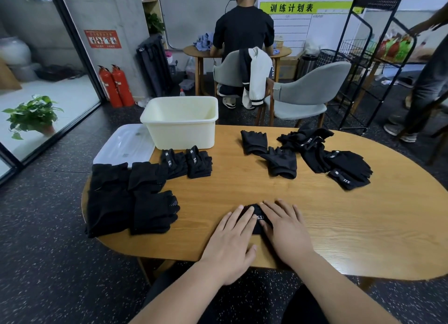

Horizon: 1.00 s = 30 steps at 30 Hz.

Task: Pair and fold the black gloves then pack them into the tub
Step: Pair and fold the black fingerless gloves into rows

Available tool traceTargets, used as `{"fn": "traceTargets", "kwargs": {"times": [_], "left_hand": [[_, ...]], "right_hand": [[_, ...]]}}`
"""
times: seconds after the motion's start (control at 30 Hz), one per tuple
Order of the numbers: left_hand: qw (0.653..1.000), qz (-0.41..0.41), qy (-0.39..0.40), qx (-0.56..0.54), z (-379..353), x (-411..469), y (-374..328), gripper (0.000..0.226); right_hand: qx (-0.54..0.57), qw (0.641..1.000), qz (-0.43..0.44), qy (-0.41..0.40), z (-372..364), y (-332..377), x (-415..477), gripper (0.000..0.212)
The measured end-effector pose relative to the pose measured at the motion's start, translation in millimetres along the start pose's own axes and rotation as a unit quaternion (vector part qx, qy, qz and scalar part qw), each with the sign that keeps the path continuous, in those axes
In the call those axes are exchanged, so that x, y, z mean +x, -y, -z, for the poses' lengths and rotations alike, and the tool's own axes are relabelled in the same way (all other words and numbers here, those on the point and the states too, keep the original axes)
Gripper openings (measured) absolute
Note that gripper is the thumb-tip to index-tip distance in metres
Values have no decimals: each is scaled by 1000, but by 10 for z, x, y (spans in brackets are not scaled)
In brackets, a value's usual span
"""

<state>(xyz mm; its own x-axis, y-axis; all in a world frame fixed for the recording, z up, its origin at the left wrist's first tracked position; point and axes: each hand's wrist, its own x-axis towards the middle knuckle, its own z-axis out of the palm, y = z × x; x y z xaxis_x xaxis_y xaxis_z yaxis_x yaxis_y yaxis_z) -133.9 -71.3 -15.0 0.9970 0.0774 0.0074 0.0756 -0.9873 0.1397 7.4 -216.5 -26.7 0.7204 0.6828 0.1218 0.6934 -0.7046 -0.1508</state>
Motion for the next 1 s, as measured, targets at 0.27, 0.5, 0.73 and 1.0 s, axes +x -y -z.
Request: {"fn": "traceTargets", "kwargs": {"times": [0.27,0.5,0.73,1.0], "left_hand": [[992,40,-117,-21,216,138,195,46],[986,68,-103,-115,109,58,334,43],[992,35,-54,-107,186,94,498,47],[995,33,-68,-66,316,-58,663,56]], "right_hand": [[46,998,26,20,338,60,-12,46],[124,990,52,30,235,142,-85,50],[33,994,101,-12,195,261,-52,52],[110,985,129,-15,55,450,-82,38]]}}
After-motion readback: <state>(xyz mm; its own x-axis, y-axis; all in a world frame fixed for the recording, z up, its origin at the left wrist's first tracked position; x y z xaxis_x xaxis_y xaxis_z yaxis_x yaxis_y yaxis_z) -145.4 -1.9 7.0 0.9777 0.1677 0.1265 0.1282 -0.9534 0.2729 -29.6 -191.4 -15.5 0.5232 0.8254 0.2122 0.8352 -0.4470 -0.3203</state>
